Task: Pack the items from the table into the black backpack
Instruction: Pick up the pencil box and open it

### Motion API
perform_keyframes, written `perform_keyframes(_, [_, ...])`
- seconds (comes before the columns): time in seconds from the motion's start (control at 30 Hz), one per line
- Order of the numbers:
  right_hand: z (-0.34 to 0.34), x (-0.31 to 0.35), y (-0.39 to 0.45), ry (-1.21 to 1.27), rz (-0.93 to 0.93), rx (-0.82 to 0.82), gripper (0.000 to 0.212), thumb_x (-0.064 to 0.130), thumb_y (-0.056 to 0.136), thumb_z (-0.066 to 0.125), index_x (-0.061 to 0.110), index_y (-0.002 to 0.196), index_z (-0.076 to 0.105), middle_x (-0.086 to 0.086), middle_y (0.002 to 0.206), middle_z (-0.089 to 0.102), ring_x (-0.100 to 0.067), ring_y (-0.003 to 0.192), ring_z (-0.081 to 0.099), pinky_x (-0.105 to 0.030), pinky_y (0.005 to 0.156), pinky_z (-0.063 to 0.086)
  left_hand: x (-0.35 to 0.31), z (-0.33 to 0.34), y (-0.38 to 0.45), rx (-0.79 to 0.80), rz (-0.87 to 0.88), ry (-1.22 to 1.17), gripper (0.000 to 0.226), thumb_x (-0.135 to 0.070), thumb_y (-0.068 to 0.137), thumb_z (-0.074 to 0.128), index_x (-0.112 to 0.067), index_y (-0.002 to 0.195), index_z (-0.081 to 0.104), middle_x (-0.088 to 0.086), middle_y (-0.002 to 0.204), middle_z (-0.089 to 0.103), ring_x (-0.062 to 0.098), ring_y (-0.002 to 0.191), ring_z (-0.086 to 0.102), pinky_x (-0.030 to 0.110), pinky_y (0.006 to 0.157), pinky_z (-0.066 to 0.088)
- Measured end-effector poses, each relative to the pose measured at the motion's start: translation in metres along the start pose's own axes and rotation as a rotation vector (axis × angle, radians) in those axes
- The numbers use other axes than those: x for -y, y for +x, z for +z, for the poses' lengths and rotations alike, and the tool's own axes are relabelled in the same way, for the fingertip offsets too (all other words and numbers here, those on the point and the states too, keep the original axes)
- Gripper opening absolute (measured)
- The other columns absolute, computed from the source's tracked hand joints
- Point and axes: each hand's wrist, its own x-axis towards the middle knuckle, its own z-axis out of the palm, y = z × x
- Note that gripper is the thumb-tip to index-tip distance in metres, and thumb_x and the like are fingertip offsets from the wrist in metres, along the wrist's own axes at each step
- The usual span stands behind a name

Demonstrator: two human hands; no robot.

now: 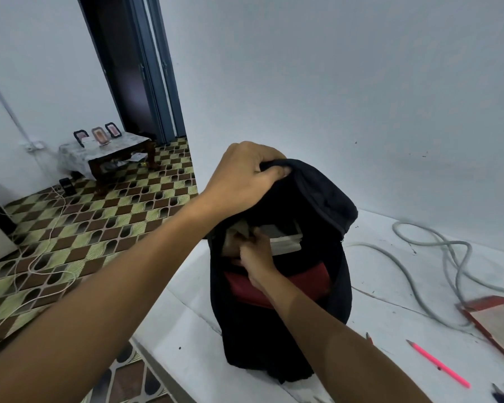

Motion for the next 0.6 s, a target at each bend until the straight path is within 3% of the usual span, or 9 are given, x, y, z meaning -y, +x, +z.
perform_keyframes(0.07, [0.006, -0.003, 0.003, -0.189, -0.079, -0.064, 0.017, 0.019, 0.086, 0.063, 0.008, 0.099, 0.064, -0.014, 0.102, 0.068, -0.029, 0.099, 0.063, -0.042, 0.087, 0.051, -0.002, 0.002, 0.000, 0.029, 0.001, 0.007, 0.015, -0.019, 0.087, 0.063, -0.018, 0.094, 0.076, -0.003, 0.085, 0.074, 0.012, 0.085, 0.068, 0.041, 0.082, 0.054])
perform_keyframes(0.17, [0.005, 0.006, 0.010, -0.868, -0.146, -0.082, 0.043, 0.048, 0.086, 0.058, 0.008, 0.101, 0.066, -0.015, 0.107, 0.066, -0.033, 0.104, 0.061, -0.037, 0.086, 0.048, 0.001, 0.001, -0.001, 0.039, -0.018, 0.002, 0.015, -0.016, 0.087, 0.064, -0.018, 0.096, 0.076, -0.008, 0.088, 0.074, 0.006, 0.088, 0.067, 0.036, 0.085, 0.054])
perform_keyframes(0.23, [-0.004, 0.013, 0.014, -1.046, -0.181, -0.056, 0.050, 0.052, 0.083, 0.059, 0.010, 0.111, 0.062, -0.013, 0.119, 0.058, -0.031, 0.109, 0.058, -0.036, 0.088, 0.045, 0.003, -0.002, -0.001, 0.037, -0.018, -0.010, 0.015, -0.016, 0.087, 0.064, -0.018, 0.095, 0.076, -0.008, 0.088, 0.074, 0.005, 0.087, 0.067, 0.036, 0.085, 0.053])
perform_keyframes(0.3, [-0.014, 0.010, 0.012, -1.007, -0.273, 0.044, 0.051, 0.041, 0.079, 0.066, 0.010, 0.118, 0.055, -0.013, 0.126, 0.047, -0.033, 0.110, 0.053, -0.036, 0.089, 0.047, 0.005, -0.005, -0.001, 0.034, -0.015, -0.021, 0.014, -0.015, 0.087, 0.064, -0.017, 0.095, 0.076, -0.008, 0.087, 0.074, 0.005, 0.087, 0.067, 0.035, 0.085, 0.053])
perform_keyframes(0.37, [-0.023, -0.004, 0.006, -1.127, -0.484, 0.092, 0.054, 0.026, 0.075, 0.072, 0.008, 0.122, 0.051, -0.014, 0.127, 0.042, -0.035, 0.111, 0.051, -0.040, 0.085, 0.049, 0.006, -0.007, -0.001, 0.035, -0.015, -0.028, 0.014, -0.014, 0.087, 0.065, -0.016, 0.095, 0.076, -0.008, 0.088, 0.074, 0.004, 0.087, 0.067, 0.034, 0.085, 0.053])
perform_keyframes(0.43, [-0.028, -0.020, 0.004, -1.229, -0.671, 0.064, 0.062, 0.013, 0.063, 0.080, 0.006, 0.121, 0.058, -0.020, 0.120, 0.053, -0.040, 0.101, 0.058, -0.040, 0.077, 0.054, 0.006, -0.005, -0.002, 0.035, -0.023, -0.033, 0.014, -0.014, 0.086, 0.065, -0.016, 0.095, 0.076, -0.006, 0.088, 0.075, 0.004, 0.087, 0.067, 0.034, 0.085, 0.053])
perform_keyframes(0.5, [-0.025, -0.024, 0.008, -1.292, -0.779, 0.018, 0.065, 0.010, 0.048, 0.086, 0.005, 0.109, 0.067, -0.019, 0.100, 0.063, -0.037, 0.080, 0.065, -0.034, 0.061, 0.055, 0.005, -0.001, -0.003, 0.031, -0.038, -0.045, 0.013, -0.014, 0.086, 0.066, -0.015, 0.094, 0.076, -0.004, 0.086, 0.075, 0.006, 0.086, 0.067, 0.035, 0.084, 0.053])
perform_keyframes(0.6, [-0.014, -0.017, 0.014, -1.384, -0.867, -0.021, 0.035, 0.005, 0.060, 0.067, 0.003, 0.096, 0.069, -0.017, 0.085, 0.066, -0.032, 0.061, 0.063, -0.026, 0.046, 0.046, 0.002, 0.002, -0.003, 0.031, -0.052, -0.067, 0.012, -0.014, 0.087, 0.066, -0.016, 0.092, 0.076, -0.003, 0.085, 0.074, 0.008, 0.084, 0.067, 0.035, 0.083, 0.053])
